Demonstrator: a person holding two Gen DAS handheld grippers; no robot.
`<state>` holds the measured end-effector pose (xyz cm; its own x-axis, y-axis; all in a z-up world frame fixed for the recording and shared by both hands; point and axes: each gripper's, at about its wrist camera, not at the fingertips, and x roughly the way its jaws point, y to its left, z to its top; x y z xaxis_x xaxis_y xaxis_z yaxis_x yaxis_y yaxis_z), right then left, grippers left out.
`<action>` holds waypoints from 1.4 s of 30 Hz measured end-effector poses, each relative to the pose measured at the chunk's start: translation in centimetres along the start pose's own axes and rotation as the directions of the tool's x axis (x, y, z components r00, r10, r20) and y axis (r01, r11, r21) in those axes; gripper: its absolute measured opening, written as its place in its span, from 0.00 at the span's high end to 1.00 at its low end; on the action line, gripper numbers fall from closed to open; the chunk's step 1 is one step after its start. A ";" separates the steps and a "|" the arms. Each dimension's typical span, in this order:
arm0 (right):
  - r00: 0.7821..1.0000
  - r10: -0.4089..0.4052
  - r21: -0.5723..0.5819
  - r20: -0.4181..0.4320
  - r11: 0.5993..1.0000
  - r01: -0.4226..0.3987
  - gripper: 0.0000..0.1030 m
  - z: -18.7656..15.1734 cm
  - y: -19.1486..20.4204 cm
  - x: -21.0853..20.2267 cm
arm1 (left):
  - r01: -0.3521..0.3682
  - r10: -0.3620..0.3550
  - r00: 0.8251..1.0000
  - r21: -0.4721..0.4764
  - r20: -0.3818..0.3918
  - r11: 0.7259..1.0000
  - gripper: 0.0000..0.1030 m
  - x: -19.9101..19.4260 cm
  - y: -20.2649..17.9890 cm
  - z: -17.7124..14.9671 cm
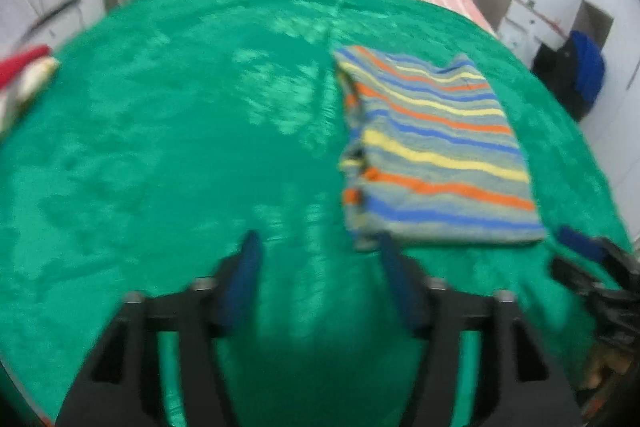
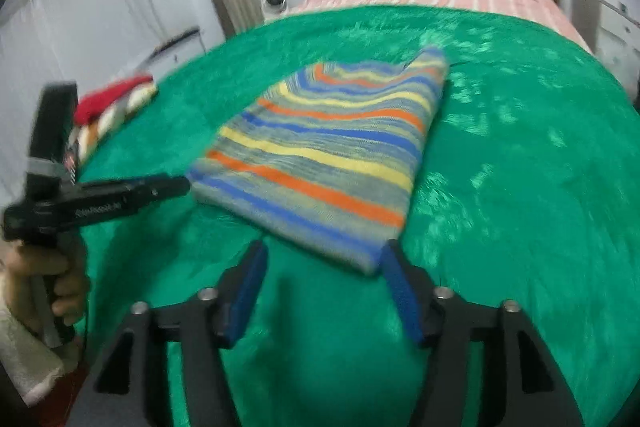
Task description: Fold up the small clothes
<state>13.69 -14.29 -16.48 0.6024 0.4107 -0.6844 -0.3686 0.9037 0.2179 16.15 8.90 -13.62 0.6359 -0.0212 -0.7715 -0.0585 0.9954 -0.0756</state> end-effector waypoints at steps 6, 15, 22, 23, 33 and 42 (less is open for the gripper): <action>0.996 -0.074 0.026 0.059 0.997 0.073 0.30 -3.0 0.4 -3.1 | -0.090 0.089 0.996 0.016 0.020 0.996 0.20 -1.6 0.9 -2.0; 0.989 -0.143 0.094 0.033 0.986 0.139 0.29 -6.0 -1.2 -4.8 | -0.123 0.122 0.992 0.027 0.020 0.992 0.19 -2.3 1.1 -3.0; 0.985 -0.170 0.113 0.023 0.979 0.167 0.24 -7.1 -2.1 -4.8 | -0.148 0.148 0.989 0.033 -0.004 0.988 0.16 -1.1 1.4 -3.7; 0.985 -0.171 0.116 0.021 0.979 0.167 0.20 -7.2 -2.2 -4.7 | -0.149 0.150 0.989 0.037 -0.017 0.988 0.16 -0.7 1.5 -3.9; 0.997 -0.054 0.216 0.062 0.976 0.039 0.19 -2.4 -4.9 -4.3 | 0.265 -0.270 0.962 -0.105 -0.034 0.958 0.10 3.0 3.1 4.1; 0.979 0.202 0.370 0.033 0.907 -0.199 0.20 8.8 -10.5 7.0 | 0.271 -0.272 0.934 -0.034 -0.231 0.962 0.09 14.3 -1.5 11.6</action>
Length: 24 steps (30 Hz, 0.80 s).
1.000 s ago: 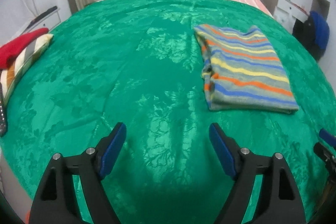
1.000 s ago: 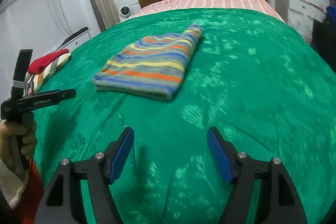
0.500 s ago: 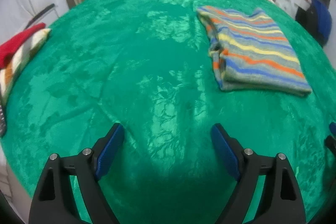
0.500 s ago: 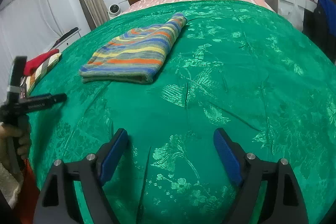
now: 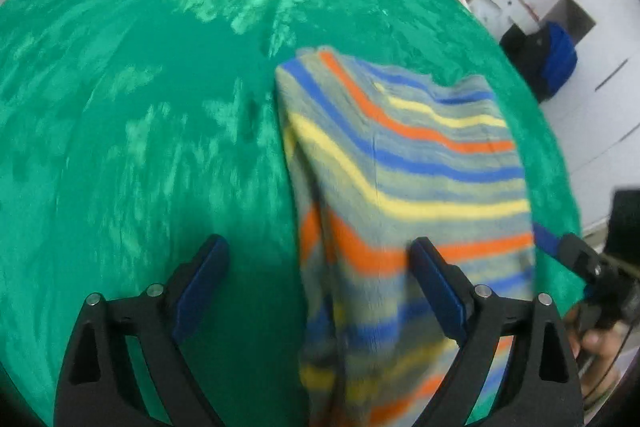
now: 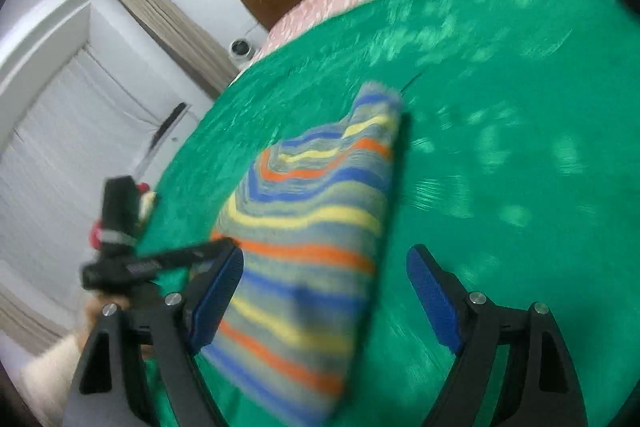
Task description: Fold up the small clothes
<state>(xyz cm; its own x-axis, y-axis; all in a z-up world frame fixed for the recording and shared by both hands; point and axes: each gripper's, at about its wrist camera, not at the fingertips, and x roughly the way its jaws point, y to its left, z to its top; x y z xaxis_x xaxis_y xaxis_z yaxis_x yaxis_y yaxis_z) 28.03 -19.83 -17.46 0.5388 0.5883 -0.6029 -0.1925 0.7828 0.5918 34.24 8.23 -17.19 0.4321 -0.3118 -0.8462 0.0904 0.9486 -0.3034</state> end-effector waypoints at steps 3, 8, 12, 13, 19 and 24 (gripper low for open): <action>0.997 0.036 0.097 -0.067 0.995 -0.029 0.39 0.9 -1.1 4.4 | -0.051 0.051 0.999 0.035 -0.005 0.998 0.16 0.7 -1.0 0.2; 0.971 -0.224 -0.199 -0.081 0.958 0.205 0.74 -0.1 4.9 8.0 | -0.044 0.043 0.999 0.073 0.016 0.996 0.84 0.8 -2.7 -0.3; 0.939 -0.329 -0.395 0.104 0.853 0.342 0.76 -1.7 11.2 6.2 | -0.042 0.033 0.994 0.092 0.105 0.995 0.85 -3.1 -3.6 -0.3; 0.944 -0.303 -0.402 0.131 0.854 0.330 0.76 -1.7 12.2 5.5 | -0.050 0.035 0.990 0.109 0.135 0.993 0.85 -4.7 -3.7 -0.1; 0.968 -0.146 -0.368 0.205 0.905 0.215 0.76 -0.7 16.8 2.3 | -0.085 0.054 0.972 0.130 0.228 0.988 0.74 -11.0 -2.8 0.4; 0.967 -0.241 -0.258 0.080 0.932 0.254 0.24 -1.7 13.1 4.9 | -0.261 0.252 0.959 0.055 0.133 0.964 0.24 -7.2 1.5 -2.6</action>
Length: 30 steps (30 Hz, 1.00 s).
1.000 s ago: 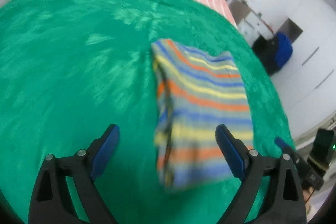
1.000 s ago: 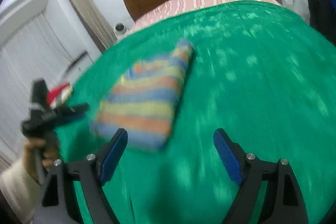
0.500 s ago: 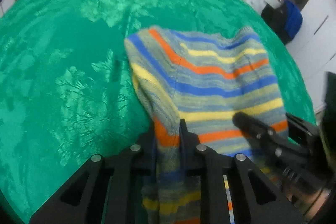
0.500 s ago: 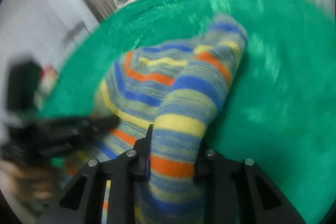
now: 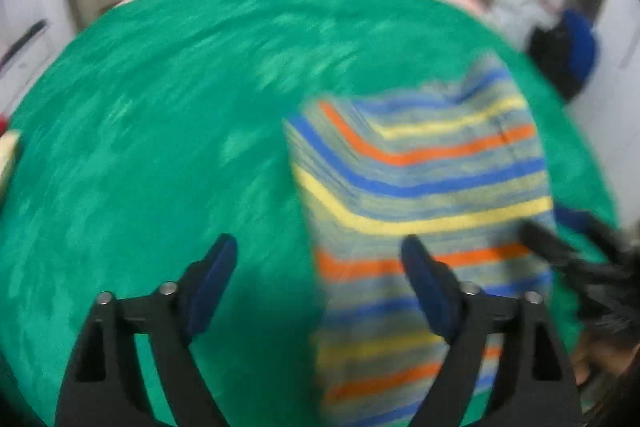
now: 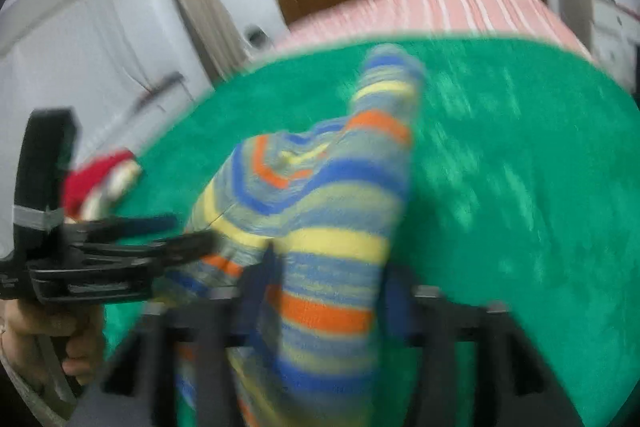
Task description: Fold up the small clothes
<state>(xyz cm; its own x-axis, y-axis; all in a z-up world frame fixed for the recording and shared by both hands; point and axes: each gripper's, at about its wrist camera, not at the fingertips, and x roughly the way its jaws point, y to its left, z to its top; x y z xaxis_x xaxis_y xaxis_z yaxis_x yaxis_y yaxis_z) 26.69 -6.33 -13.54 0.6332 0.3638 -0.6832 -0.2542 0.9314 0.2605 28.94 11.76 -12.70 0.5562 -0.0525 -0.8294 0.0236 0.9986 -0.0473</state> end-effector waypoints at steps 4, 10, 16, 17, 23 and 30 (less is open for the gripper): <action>0.994 -0.107 -0.006 -0.020 0.994 0.107 0.17 -4.8 -2.7 -3.0 | -0.046 0.046 0.991 -0.005 0.127 0.999 0.22 -4.2 0.4 -5.6; 0.950 -0.224 -0.115 0.216 0.961 0.252 0.07 -9.6 -2.9 -15.6 | -0.155 0.127 0.895 0.031 0.427 0.987 0.00 -15.4 -3.8 -11.6; 0.957 -0.180 -0.050 0.227 0.979 0.196 0.00 -12.7 -3.0 -22.7 | -0.151 0.153 0.886 -0.041 0.439 0.988 0.00 -20.2 -7.2 -16.0; 0.962 -0.176 -0.053 0.210 0.980 0.191 0.00 -13.2 -3.1 -23.0 | -0.143 0.135 0.903 -0.012 0.408 0.990 0.00 -20.0 -7.5 -16.7; 0.949 -0.207 -0.062 0.237 0.972 0.228 0.00 -15.5 -0.7 -26.5 | -0.149 0.124 0.947 0.065 0.296 0.987 0.00 -20.9 -9.8 -19.9; 0.991 -0.050 -0.135 0.128 0.988 0.067 0.00 -14.4 2.6 -27.5 | -0.052 0.044 0.940 0.016 0.337 0.998 0.00 -26.3 -10.3 -19.8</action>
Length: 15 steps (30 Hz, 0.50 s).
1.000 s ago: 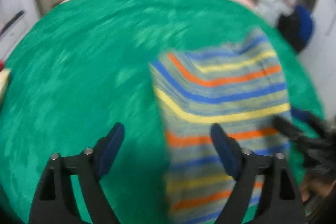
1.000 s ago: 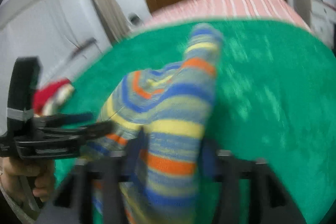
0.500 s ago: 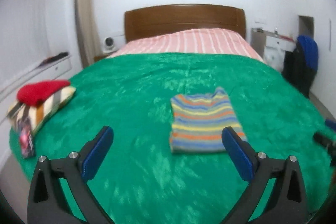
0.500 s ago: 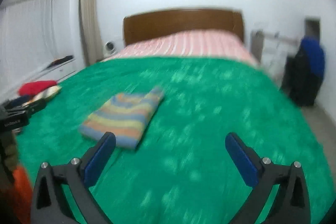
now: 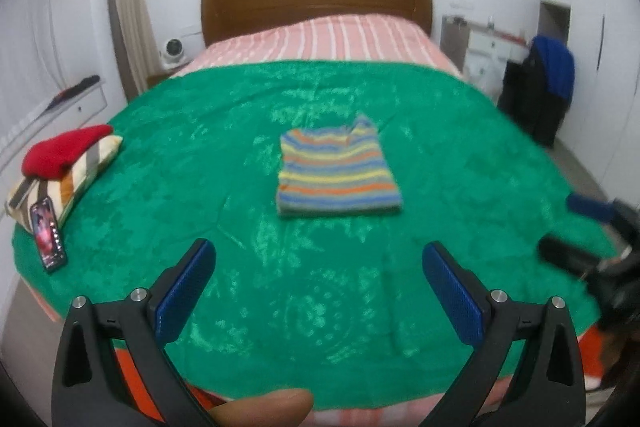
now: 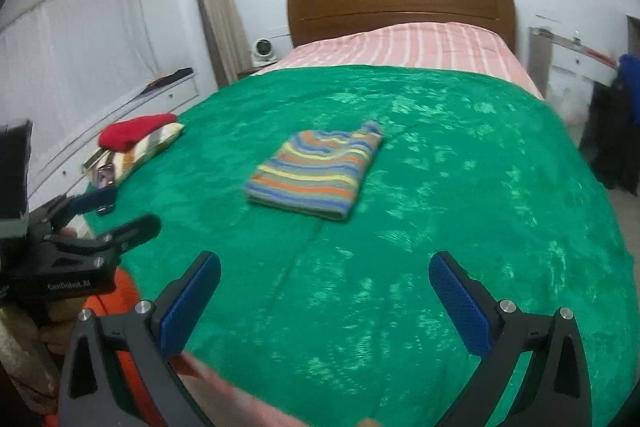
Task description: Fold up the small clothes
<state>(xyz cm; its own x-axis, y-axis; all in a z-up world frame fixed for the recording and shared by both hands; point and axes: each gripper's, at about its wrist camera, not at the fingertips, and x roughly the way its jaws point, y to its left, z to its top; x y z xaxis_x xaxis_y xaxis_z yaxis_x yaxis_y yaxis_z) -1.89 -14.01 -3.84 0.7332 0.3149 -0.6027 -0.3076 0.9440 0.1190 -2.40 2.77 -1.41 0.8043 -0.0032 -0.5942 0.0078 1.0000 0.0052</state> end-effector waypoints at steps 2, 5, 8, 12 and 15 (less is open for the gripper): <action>1.000 -0.013 -0.025 -0.003 1.000 0.013 0.00 0.3 0.9 -0.3 | 0.034 -0.034 0.999 -0.015 0.015 0.999 0.00 -0.6 0.3 0.6; 0.997 -0.074 -0.046 -0.024 0.996 0.073 0.00 0.4 1.9 -0.3 | 0.023 -0.023 1.000 -0.015 0.008 1.000 0.00 -1.0 0.4 0.8; 0.997 -0.081 -0.045 -0.016 0.996 0.080 0.00 0.0 2.4 -0.3 | -0.022 0.022 0.999 -0.002 -0.026 1.000 0.00 -0.7 0.1 0.5; 0.996 -0.094 -0.067 -0.013 0.993 0.093 0.00 -0.5 3.4 -0.2 | -0.084 0.085 0.994 0.024 -0.067 0.996 0.00 0.2 -0.2 -0.4; 0.995 -0.104 -0.079 -0.008 0.991 0.103 0.00 -0.2 3.7 -0.4 | -0.083 0.084 0.989 0.013 -0.121 0.996 0.00 1.0 -0.1 -0.7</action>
<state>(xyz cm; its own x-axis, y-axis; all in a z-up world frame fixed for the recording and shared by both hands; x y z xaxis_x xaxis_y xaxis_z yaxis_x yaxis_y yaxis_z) -3.49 -10.72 -3.33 0.7567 0.2140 -0.6177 -0.2772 0.9608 -0.0067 -2.07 2.70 -2.57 0.7245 0.0819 -0.6844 -0.0511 0.9966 0.0652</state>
